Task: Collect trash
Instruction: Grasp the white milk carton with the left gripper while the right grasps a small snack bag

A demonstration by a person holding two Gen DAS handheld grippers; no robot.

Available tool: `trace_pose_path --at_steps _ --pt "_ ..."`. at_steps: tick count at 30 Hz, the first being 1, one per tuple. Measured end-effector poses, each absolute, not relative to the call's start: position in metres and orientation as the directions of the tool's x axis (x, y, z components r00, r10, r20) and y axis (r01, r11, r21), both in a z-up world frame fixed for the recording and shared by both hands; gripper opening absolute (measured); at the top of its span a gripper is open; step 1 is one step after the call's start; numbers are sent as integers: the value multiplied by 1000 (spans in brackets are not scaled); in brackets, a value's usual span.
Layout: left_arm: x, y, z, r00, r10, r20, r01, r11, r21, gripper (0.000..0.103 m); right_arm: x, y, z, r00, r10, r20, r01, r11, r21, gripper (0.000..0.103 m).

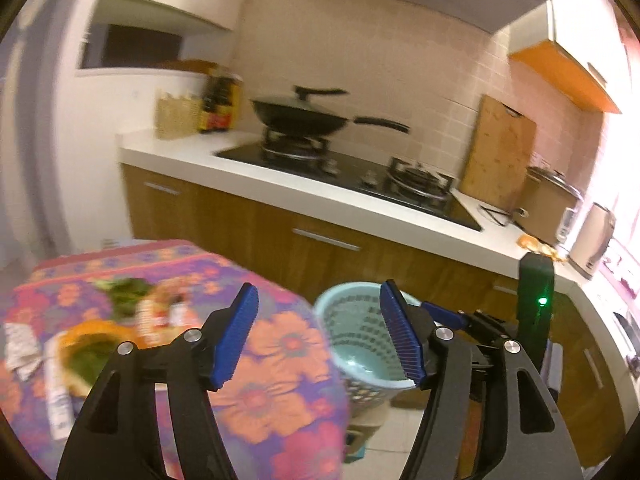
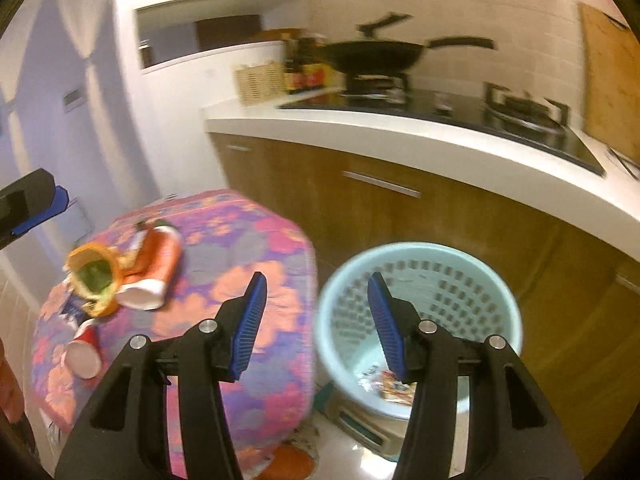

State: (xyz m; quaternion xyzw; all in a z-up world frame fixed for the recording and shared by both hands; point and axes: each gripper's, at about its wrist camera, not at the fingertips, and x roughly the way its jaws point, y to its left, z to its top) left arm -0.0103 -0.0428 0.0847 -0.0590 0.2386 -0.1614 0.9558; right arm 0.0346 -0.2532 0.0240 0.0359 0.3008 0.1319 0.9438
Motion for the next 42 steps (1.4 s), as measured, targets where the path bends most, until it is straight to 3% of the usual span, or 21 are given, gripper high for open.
trace_pose_path --at_steps 4,9,17,29,42 --pt "-33 -1 86 877 -222 -426 174 974 -148 65 27 -215 25 770 335 -544 -313 940 136 49" --pt "-53 53 78 895 -104 -433 52 990 -130 77 22 -178 23 746 383 -545 -388 915 113 49" --pt "-59 136 32 851 10 -526 -117 978 -170 78 30 -134 20 699 472 -537 -474 868 146 49" --pt "-33 163 -34 771 -44 -635 -139 962 -236 77 66 -76 8 708 511 -487 -488 853 184 49" --pt "-18 167 -53 749 -65 -660 -149 953 -264 71 103 -51 -12 712 480 -513 -443 873 203 49"
